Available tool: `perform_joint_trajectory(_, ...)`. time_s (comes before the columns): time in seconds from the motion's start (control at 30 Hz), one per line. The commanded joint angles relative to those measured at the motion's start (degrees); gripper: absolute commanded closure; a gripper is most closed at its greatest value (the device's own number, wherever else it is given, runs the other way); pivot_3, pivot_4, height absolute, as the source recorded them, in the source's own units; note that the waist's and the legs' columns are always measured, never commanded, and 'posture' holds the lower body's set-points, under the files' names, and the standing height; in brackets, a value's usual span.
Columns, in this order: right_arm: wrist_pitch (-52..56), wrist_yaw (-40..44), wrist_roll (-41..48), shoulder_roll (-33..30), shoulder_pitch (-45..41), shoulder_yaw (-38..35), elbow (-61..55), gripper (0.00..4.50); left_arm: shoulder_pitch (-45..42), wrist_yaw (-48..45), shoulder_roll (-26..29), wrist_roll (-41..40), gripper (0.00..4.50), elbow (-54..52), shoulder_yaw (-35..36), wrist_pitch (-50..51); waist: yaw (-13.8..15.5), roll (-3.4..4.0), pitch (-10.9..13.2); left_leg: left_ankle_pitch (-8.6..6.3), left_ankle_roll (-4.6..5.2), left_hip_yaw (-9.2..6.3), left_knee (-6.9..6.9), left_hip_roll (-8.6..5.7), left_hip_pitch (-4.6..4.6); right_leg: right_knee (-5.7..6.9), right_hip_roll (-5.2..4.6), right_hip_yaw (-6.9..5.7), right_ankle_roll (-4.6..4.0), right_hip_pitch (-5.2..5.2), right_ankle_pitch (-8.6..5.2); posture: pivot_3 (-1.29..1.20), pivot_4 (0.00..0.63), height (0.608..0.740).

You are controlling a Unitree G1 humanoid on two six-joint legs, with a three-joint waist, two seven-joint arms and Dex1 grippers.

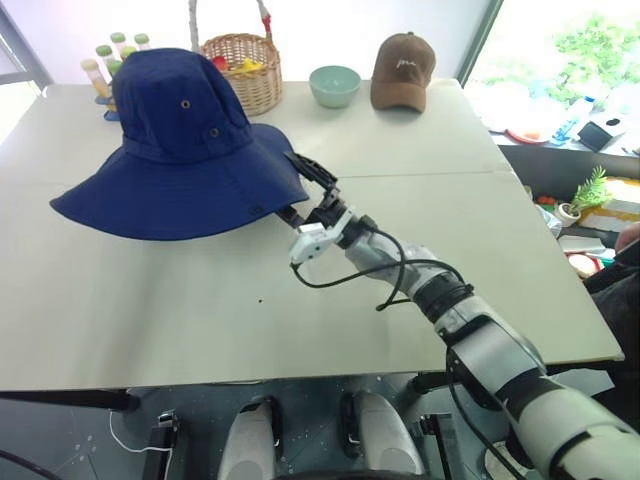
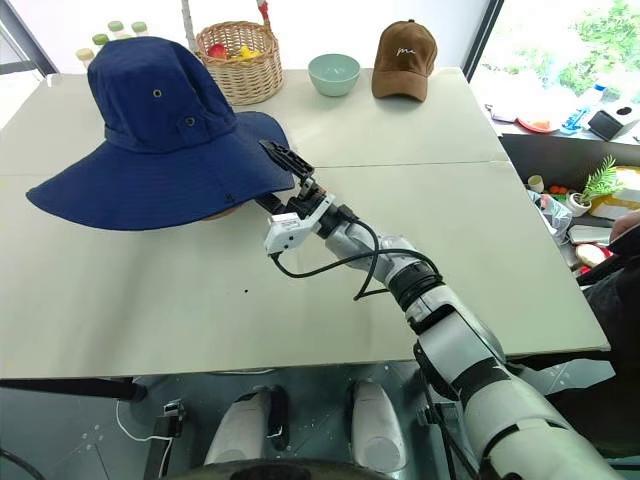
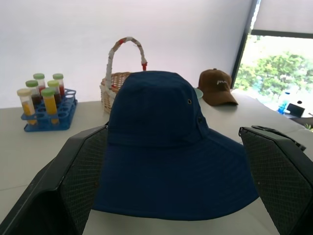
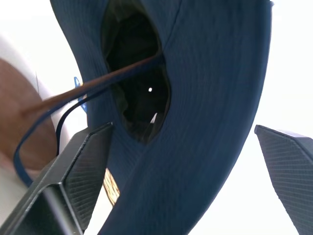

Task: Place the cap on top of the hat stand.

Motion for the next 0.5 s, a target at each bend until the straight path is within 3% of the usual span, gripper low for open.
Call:
perform_joint_trajectory(0.03,-1.03,1.39,1.82,-1.79,1.62,-1.25,-4.19,0.02,0.14,-1.74,0.65,1.29,0.0,1.33,2.09,-0.32,0.01,0.0,0.0,0.0,0.0,0.0,0.0,0.0,0.0,0.0,0.0,0.0,0.0,0.0,0.0,0.0,0.15,0.74)
perform_joint_trajectory(0.37,-2.94,12.43,9.98,-10.94,9.97,-5.35,-13.03,0.02,0.91,-6.94,1.23,5.18,0.0,3.41,2.68,0.68,0.31,0.0,0.0,0.0,0.0,0.02,0.02,0.0,0.01,-0.01,0.0,0.0,0.0,0.03,-0.01,0.0,0.15,0.74)
perform_joint_trajectory(0.5,-5.43,30.17,26.79,-18.75,14.45,-7.26,-15.72,0.02,1.66,-9.98,1.78,8.08,0.0,4.75,3.28,1.41,0.4,0.0,0.0,0.0,0.01,0.04,0.02,0.0,0.04,-0.05,0.01,0.0,0.0,0.09,-0.02,0.0,0.15,0.74)
